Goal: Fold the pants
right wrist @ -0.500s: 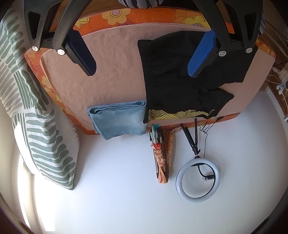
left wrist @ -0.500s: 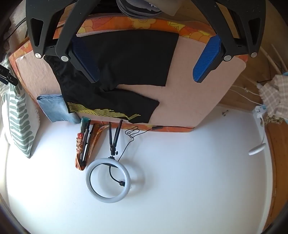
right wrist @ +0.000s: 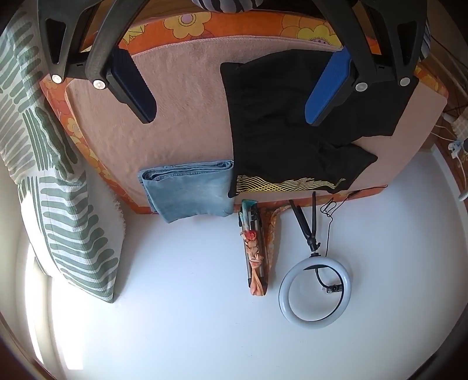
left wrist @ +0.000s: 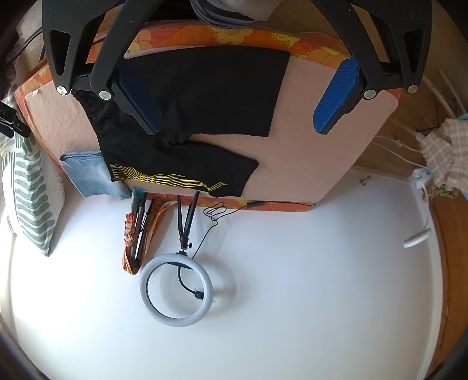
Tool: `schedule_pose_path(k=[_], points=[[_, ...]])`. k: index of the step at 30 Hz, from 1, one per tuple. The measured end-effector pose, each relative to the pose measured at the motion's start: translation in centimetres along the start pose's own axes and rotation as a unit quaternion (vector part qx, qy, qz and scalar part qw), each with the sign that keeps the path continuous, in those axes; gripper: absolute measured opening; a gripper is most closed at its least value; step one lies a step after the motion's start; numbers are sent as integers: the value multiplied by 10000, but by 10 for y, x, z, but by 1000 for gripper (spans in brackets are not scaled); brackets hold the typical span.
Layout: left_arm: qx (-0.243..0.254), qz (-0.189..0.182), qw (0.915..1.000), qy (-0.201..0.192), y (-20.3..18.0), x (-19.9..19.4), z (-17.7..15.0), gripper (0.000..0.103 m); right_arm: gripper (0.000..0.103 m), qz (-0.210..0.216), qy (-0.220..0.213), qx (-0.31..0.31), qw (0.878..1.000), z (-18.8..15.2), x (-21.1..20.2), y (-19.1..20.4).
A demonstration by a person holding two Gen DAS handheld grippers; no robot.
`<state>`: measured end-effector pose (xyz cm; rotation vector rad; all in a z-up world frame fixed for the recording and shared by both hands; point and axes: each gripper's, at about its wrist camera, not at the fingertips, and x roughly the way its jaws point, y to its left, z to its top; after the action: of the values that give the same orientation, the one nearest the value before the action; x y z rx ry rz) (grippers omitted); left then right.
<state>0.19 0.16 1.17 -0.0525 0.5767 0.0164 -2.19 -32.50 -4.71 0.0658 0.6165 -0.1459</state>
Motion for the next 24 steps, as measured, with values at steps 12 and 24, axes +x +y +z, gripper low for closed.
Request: schedule_pose_path(k=[12,24], points=[[-54,-11,10000,18,-1,1,1,103,103,41,9,-28,10000,3,-1,2],[-54,2,10000,-13,-2,0,-2,103,103,69,-26,-64,10000,-1,-1,3]])
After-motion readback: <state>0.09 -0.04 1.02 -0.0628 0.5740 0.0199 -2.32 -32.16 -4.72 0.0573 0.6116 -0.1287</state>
